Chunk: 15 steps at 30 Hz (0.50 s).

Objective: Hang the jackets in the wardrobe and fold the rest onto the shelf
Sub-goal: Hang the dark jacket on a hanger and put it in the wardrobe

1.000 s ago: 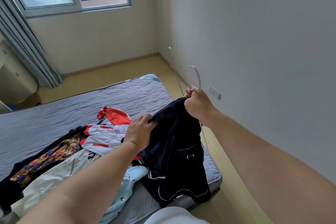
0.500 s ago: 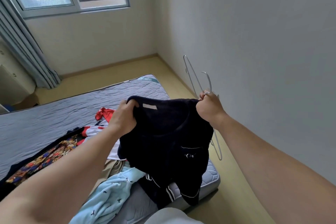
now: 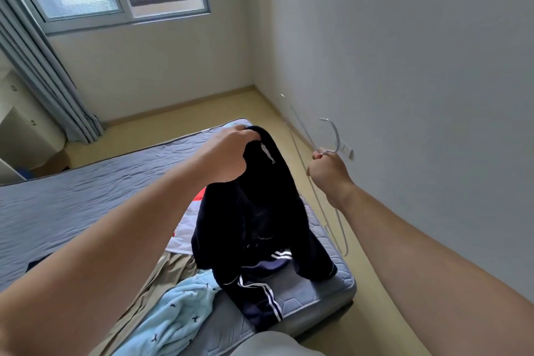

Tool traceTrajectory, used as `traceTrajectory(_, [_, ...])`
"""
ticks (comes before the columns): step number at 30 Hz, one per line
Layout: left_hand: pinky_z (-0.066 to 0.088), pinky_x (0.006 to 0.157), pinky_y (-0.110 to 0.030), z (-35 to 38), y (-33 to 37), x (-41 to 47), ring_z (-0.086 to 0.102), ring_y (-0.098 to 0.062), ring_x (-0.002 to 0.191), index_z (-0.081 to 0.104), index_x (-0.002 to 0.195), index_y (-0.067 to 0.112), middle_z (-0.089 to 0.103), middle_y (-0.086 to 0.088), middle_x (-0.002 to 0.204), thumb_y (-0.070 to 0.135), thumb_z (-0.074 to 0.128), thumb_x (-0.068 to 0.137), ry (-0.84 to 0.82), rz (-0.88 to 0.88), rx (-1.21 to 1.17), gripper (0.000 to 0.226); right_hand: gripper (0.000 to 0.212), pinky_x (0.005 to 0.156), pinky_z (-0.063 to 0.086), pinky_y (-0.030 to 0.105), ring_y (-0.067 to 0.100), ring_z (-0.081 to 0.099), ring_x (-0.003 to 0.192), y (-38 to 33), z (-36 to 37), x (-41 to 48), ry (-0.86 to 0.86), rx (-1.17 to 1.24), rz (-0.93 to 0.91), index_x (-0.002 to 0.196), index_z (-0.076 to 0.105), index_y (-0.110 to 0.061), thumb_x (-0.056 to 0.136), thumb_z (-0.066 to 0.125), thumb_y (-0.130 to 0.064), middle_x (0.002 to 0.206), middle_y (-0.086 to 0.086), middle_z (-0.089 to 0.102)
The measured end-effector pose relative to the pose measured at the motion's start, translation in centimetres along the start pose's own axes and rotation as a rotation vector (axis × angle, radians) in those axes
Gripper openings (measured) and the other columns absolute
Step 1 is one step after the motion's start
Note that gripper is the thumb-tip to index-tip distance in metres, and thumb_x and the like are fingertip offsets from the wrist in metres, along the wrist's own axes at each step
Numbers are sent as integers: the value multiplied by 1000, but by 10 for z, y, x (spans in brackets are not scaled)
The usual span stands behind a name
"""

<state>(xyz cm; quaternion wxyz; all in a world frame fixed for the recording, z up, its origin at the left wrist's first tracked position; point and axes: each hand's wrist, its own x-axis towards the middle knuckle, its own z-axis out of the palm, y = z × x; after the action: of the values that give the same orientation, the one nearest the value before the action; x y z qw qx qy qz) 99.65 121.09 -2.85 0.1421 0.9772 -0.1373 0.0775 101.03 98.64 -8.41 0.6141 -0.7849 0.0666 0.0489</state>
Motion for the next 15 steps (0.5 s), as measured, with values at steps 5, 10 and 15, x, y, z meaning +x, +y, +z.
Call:
traceTrajectory(5, [42,77,-26,3,-4,0,58,-25,101,70,125,29,66,-3,120,-7,39,76,3,-96,-33,68,35,52,38,23,6,46,50,-20,10,-2,-10,265,28,72,50,-26,93,60,-51,64,-9,51])
traceTrajectory(10, [48,73,-26,8,-19,0,59,-21,88,72,121,34,68,0,113,-4,36,80,-200,-306,-38,66,55,45,24,23,7,29,38,-34,28,1,-33,521,55,60,32,-27,96,45,-68,48,-13,31])
traceTrajectory(15, [50,69,-25,19,-36,-10,60,-14,78,77,110,31,68,2,99,-1,37,82,-301,-475,-148,58,52,51,22,28,11,26,41,-36,43,0,-59,589,70,53,32,-27,97,54,-43,49,-9,27])
